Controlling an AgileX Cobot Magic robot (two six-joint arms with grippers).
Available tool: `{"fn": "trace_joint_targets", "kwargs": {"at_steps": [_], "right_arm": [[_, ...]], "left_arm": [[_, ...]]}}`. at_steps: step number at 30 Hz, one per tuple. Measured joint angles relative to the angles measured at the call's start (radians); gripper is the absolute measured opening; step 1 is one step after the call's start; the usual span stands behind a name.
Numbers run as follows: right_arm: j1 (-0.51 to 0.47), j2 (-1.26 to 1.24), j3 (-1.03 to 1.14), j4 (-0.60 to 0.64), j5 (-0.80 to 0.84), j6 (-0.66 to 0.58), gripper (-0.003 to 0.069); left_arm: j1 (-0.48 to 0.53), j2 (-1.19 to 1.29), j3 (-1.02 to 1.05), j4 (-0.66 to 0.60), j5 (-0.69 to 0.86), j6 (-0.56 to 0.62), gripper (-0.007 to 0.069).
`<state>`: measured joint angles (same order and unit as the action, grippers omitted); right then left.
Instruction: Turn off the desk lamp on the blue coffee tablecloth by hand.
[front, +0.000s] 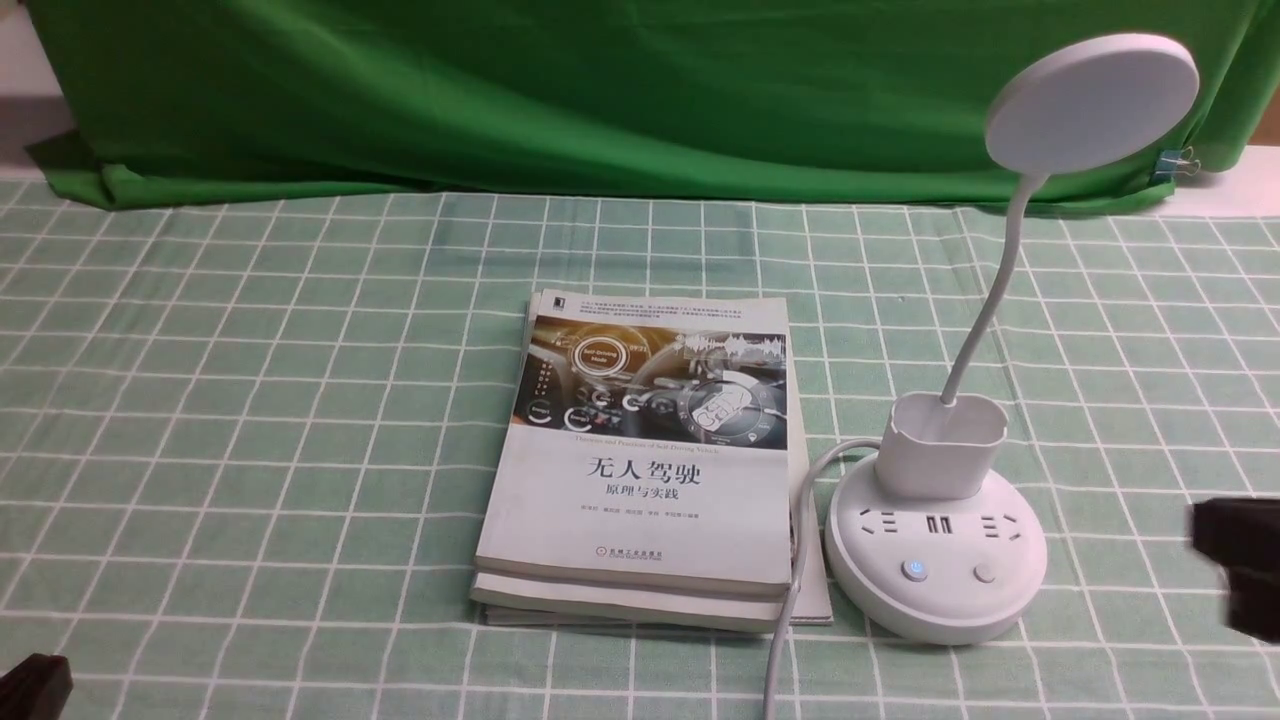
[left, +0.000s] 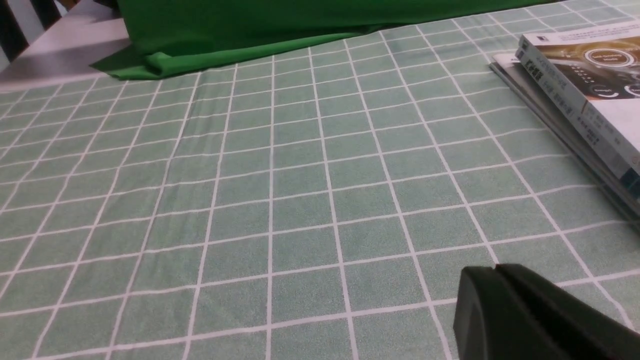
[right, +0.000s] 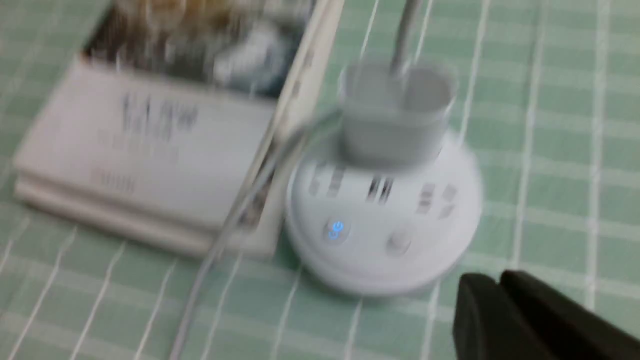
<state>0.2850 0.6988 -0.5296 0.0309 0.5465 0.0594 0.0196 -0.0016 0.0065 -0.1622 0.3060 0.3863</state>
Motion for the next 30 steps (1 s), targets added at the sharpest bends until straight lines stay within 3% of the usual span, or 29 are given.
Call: {"fn": "trace_joint_targets", "kwargs": {"at_steps": [6, 13, 30], "right_arm": [[-0.133, -0.341, 0.290, -0.031, -0.219, -0.059, 0.0029], [-0.189, -0.637, 0.525, -0.031, -0.290, -0.059, 0.0034], [-0.189, -0.697, 0.536, -0.037, -0.306, -0.059, 0.0048]], "left_arm": [[0.000, 0.000, 0.000, 0.000, 0.000, 0.000, 0.0000], [0.000, 0.000, 0.000, 0.000, 0.000, 0.000, 0.0000], [0.000, 0.000, 0.000, 0.000, 0.000, 0.000, 0.0000]]}}
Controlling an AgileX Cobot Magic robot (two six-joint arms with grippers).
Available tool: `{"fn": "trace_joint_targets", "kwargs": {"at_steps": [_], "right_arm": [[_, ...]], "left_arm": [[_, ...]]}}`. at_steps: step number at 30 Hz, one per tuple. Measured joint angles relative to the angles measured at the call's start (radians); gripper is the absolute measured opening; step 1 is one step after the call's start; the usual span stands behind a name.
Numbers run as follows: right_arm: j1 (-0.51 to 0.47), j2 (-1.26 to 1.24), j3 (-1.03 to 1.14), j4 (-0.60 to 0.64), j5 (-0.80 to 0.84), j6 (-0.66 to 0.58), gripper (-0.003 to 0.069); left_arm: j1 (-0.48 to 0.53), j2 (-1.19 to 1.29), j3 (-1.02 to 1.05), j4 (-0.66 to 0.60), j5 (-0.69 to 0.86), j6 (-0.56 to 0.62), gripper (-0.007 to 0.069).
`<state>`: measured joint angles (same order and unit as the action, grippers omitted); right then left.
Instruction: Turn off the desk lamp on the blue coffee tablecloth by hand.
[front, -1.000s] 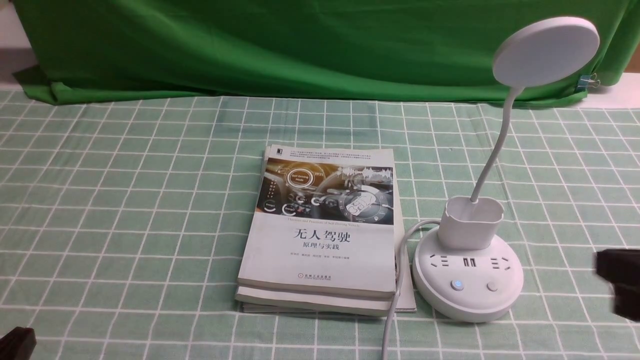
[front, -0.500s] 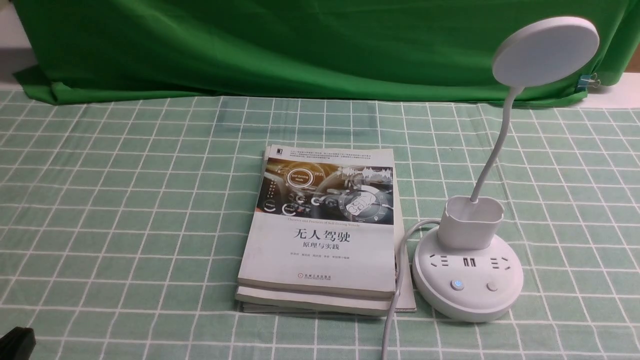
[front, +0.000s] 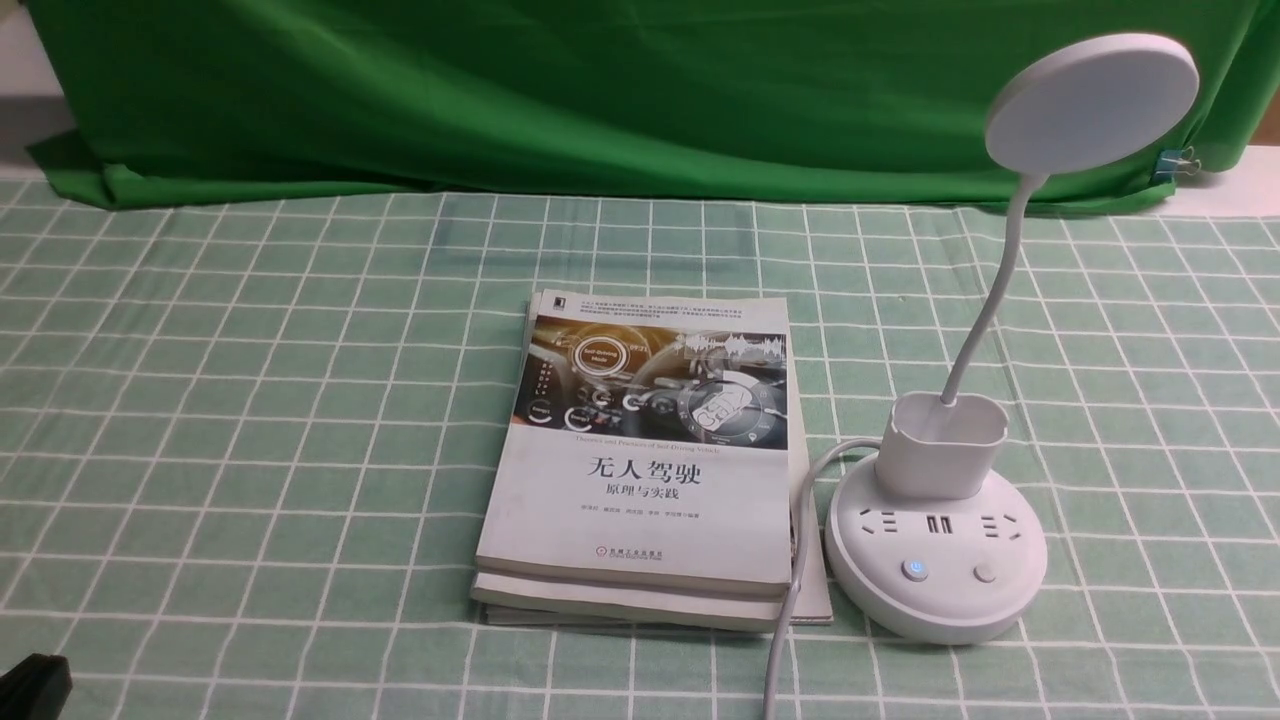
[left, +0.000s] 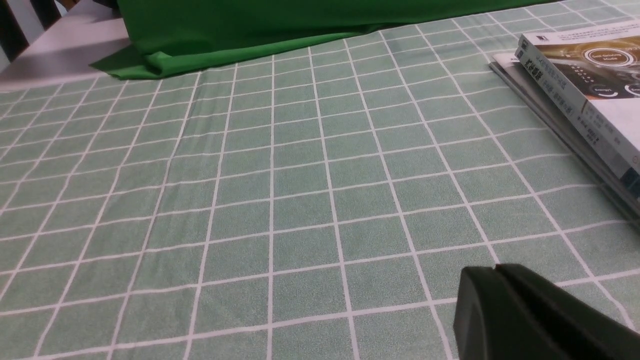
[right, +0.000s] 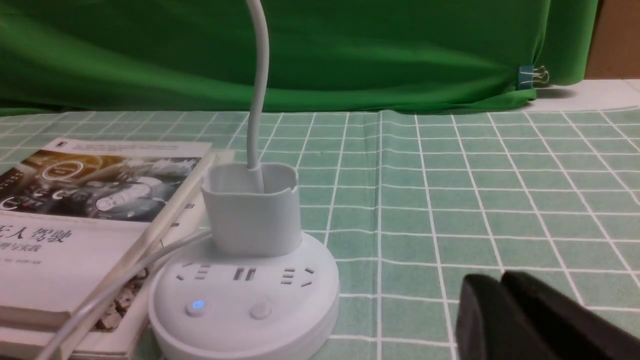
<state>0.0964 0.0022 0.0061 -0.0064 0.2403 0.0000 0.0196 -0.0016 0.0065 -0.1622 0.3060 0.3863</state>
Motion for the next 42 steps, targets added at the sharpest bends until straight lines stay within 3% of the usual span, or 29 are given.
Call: {"fn": "trace_joint_targets", "kwargs": {"at_steps": [42], "right_arm": [[0.000, 0.000, 0.000, 0.000, -0.001, 0.000, 0.0158]], "left_arm": [[0.000, 0.000, 0.000, 0.000, 0.000, 0.000, 0.0000]]}}
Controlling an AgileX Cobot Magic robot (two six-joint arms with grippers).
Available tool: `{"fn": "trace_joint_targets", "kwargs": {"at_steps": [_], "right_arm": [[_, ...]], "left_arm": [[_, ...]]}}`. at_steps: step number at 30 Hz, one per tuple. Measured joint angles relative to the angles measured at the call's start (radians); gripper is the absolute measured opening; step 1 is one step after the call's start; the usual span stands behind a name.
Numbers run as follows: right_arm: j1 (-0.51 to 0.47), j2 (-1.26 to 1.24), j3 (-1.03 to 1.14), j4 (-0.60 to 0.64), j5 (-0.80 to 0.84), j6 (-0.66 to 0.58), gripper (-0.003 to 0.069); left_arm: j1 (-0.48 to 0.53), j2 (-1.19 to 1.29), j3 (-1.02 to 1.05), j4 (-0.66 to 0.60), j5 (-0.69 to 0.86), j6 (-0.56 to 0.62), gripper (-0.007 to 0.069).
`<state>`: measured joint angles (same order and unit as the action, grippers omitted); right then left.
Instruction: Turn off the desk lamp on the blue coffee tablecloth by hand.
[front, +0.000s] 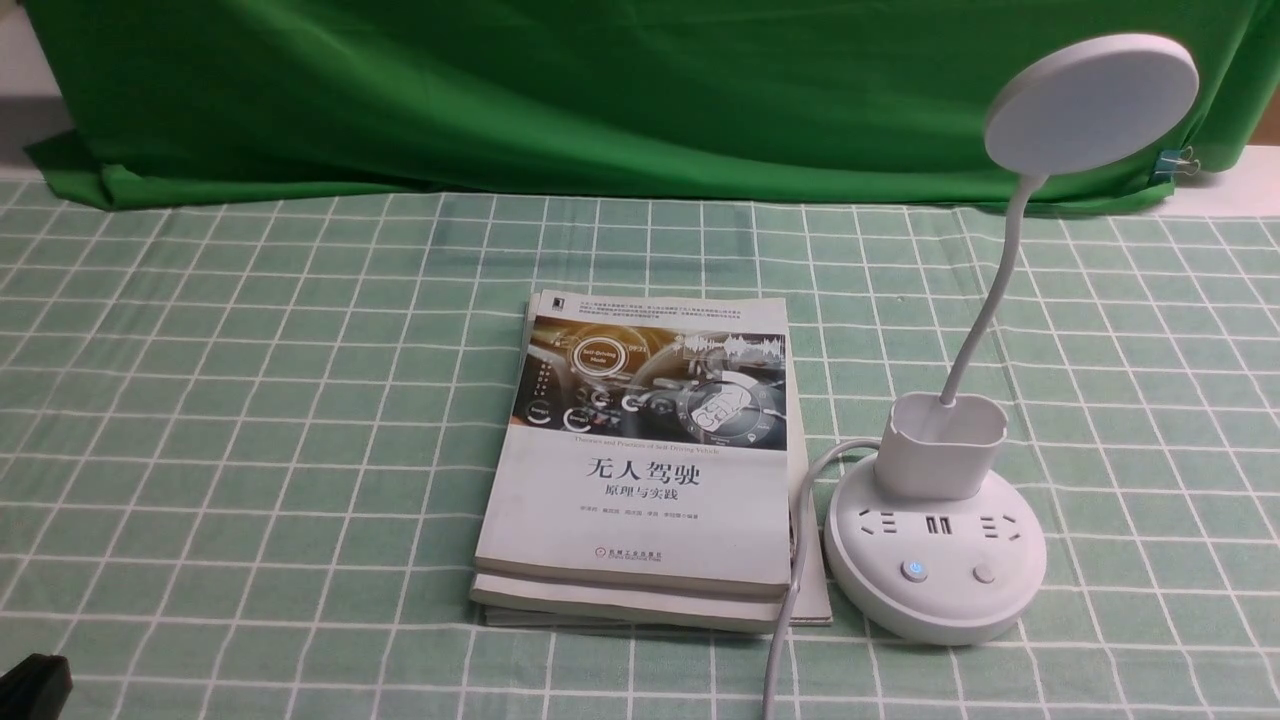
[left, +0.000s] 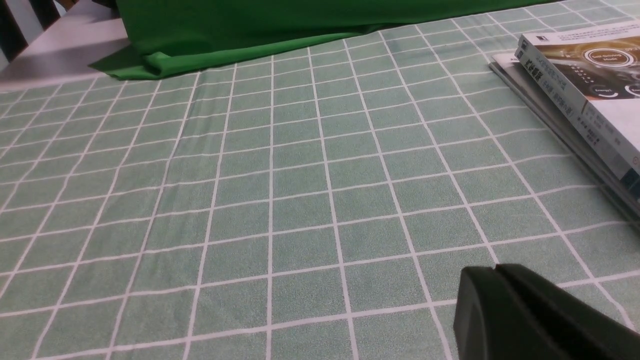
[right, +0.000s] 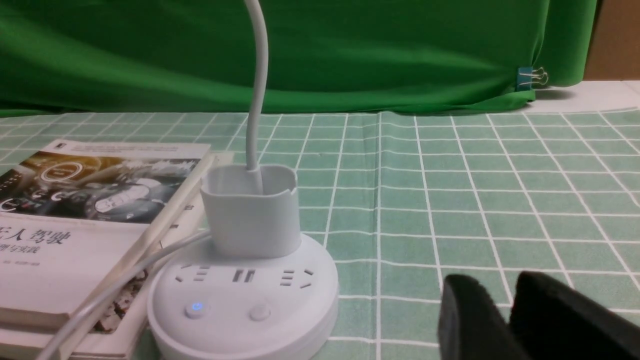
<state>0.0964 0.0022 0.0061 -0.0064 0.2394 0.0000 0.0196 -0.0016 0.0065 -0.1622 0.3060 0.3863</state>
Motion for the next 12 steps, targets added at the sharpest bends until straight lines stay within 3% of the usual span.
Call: {"fn": "trace_joint_targets", "kwargs": {"at_steps": [12], "right_arm": [[0.000, 0.000, 0.000, 0.000, -0.001, 0.000, 0.0187]], "left_arm": [[0.000, 0.000, 0.000, 0.000, 0.000, 0.000, 0.0000]]}}
